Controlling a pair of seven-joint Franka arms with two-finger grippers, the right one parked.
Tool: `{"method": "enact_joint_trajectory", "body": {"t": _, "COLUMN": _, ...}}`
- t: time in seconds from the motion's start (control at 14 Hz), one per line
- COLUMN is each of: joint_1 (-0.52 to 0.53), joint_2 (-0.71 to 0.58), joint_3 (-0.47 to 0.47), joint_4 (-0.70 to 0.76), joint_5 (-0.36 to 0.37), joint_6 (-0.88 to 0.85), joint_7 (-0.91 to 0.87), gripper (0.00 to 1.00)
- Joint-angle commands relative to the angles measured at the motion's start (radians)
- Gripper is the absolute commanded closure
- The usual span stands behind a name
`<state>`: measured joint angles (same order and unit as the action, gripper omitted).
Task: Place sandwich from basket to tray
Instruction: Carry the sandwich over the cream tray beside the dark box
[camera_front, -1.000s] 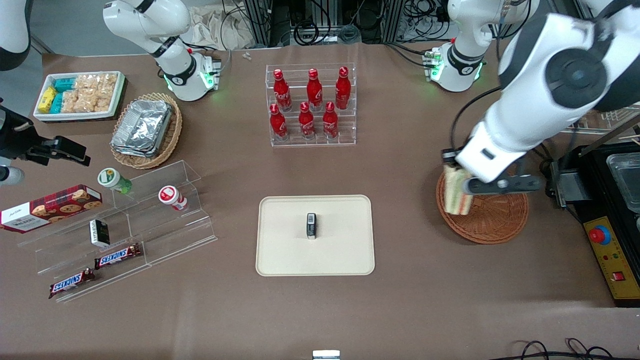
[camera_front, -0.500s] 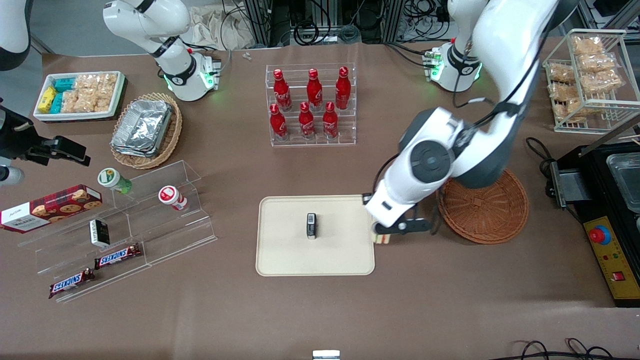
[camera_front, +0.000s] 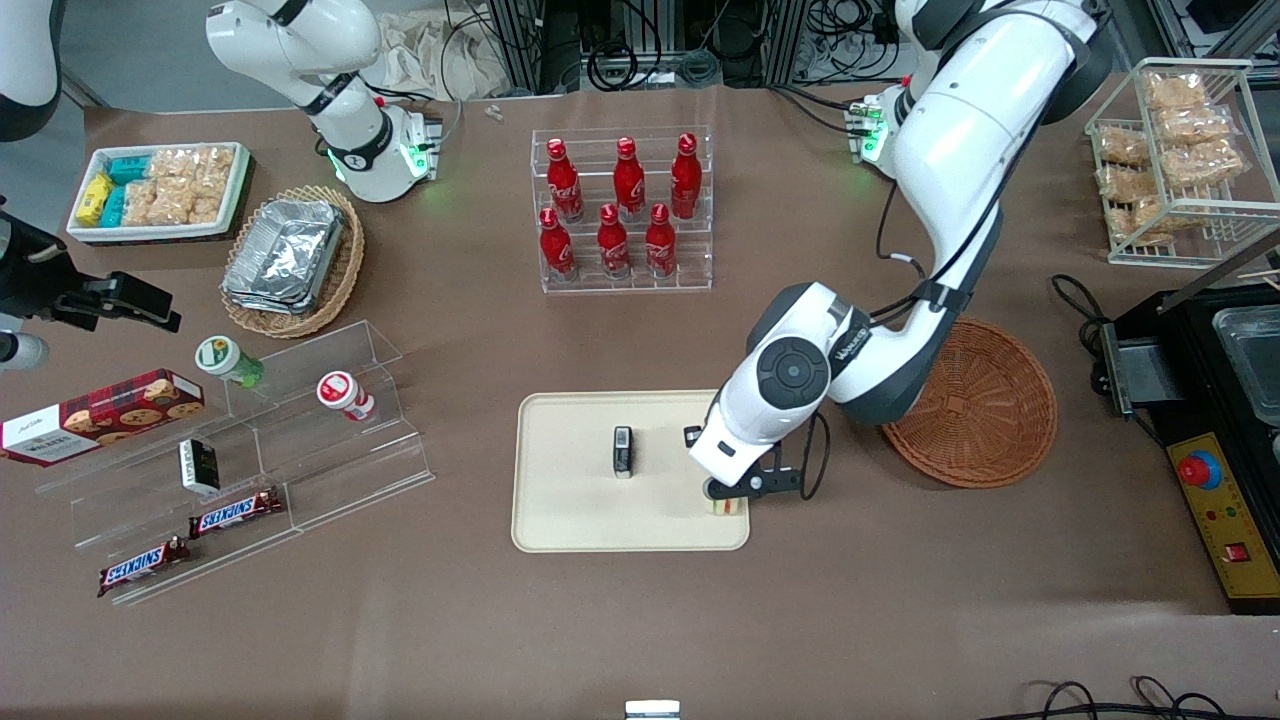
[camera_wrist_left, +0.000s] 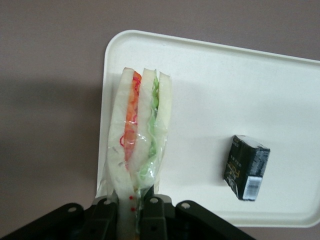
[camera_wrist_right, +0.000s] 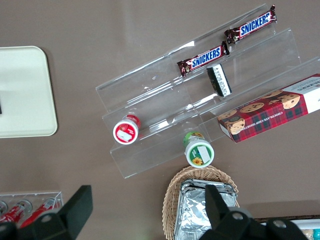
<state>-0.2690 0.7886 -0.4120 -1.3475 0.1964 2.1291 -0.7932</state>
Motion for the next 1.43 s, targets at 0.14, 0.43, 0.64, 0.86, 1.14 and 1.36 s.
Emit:
{"method": "enact_joint_trajectory", "body": {"t": 0.14, "joint_1": -0.024, "joint_2": 0.069, "joint_3": -0.001, "joint_4": 0.047, "joint_5": 0.07, "joint_6": 0.051, "joint_7": -0.075, "gripper": 0.9}}
{"method": "enact_joint_trajectory", "body": {"t": 0.43, "joint_1": -0.024, "joint_2": 0.081, "joint_3": -0.001, "joint_4": 0.047, "joint_5": 0.07, "joint_6": 0.057, "joint_7": -0.096, "gripper": 0.06}}
{"method": "enact_joint_trajectory", "body": {"t": 0.64, "joint_1": -0.024, "joint_2": 0.083, "joint_3": -0.001, "joint_4": 0.045, "joint_5": 0.072, "joint_6": 0.08, "joint_7": -0.109, "gripper": 0.0}}
{"method": "enact_joint_trajectory", "body": {"t": 0.86, "joint_1": -0.024, "joint_2": 0.081, "joint_3": -0.001, "joint_4": 0.045, "joint_5": 0.072, "joint_6": 0.08, "joint_7": -0.109, "gripper": 0.0}}
{"method": "enact_joint_trajectory", "body": {"t": 1.14, "joint_1": -0.024, "joint_2": 0.08, "joint_3": -0.001, "joint_4": 0.045, "joint_5": 0.072, "joint_6": 0.08, "joint_7": -0.109, "gripper": 0.0}}
{"method": "enact_joint_trajectory", "body": {"t": 1.36, "joint_1": -0.024, "joint_2": 0.066, "joint_3": -0.001, "joint_4": 0.045, "joint_5": 0.072, "joint_6": 0.072, "joint_7": -0.109, "gripper": 0.0}}
